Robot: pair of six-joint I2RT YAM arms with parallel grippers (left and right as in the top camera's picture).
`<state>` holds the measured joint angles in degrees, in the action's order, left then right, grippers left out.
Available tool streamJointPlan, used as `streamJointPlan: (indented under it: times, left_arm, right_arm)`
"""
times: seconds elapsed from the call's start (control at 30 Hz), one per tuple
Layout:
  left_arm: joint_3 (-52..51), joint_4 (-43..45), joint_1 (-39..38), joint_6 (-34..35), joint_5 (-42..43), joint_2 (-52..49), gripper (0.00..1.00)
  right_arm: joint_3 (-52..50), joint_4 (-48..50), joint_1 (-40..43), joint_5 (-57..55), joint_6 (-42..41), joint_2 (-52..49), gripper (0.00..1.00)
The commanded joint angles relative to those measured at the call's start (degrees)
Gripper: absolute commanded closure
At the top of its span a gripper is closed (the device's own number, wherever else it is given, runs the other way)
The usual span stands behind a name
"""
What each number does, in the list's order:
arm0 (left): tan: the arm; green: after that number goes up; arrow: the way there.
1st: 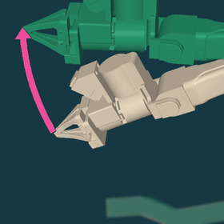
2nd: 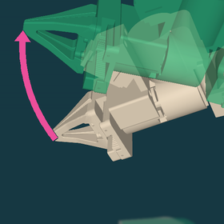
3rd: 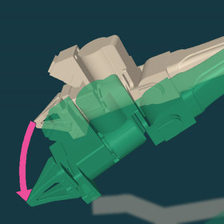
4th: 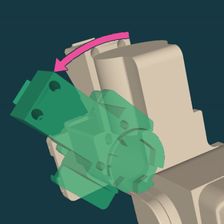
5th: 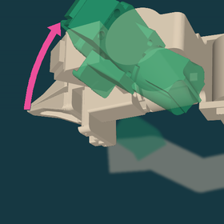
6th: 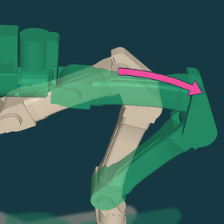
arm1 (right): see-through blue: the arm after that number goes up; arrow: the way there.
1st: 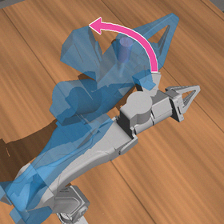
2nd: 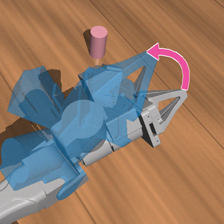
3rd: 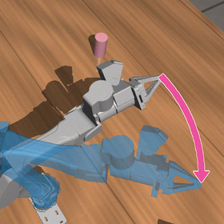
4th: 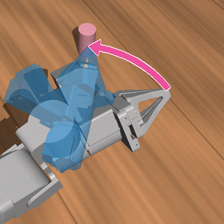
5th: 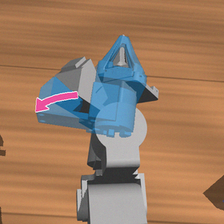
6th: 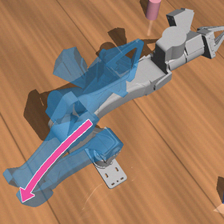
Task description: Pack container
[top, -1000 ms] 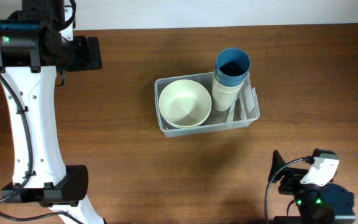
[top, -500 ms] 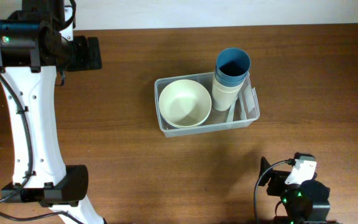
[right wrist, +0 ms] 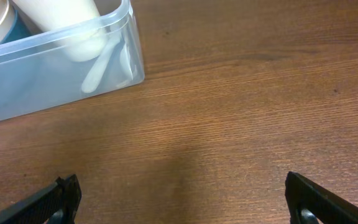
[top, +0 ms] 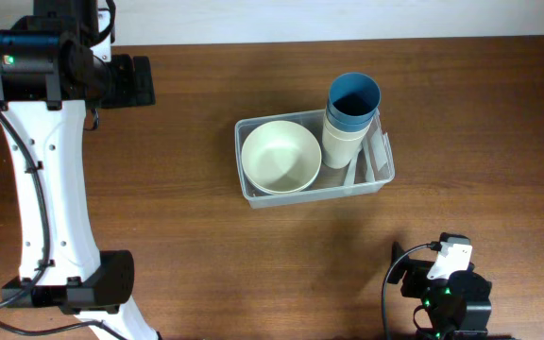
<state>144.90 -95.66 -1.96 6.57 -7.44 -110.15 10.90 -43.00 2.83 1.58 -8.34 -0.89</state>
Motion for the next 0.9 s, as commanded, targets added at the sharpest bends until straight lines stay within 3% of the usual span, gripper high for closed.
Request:
streamJointPlan:
  times: [0.0, 0.87]
  left_arm:
    - [-0.39, -0.02, 0.26, 0.48, 0.17, 0.13, 0.0]
    - [-0.39, -0.09, 0.26, -1.18, -2.12, 0.15, 0.0]
  right_arm:
    - [-1.11, 0.13, -0.57, 0.35, 0.42, 0.68, 0.01]
    - [-1.14, 0.15, -0.57, 0.35, 0.42, 0.7, 0.01]
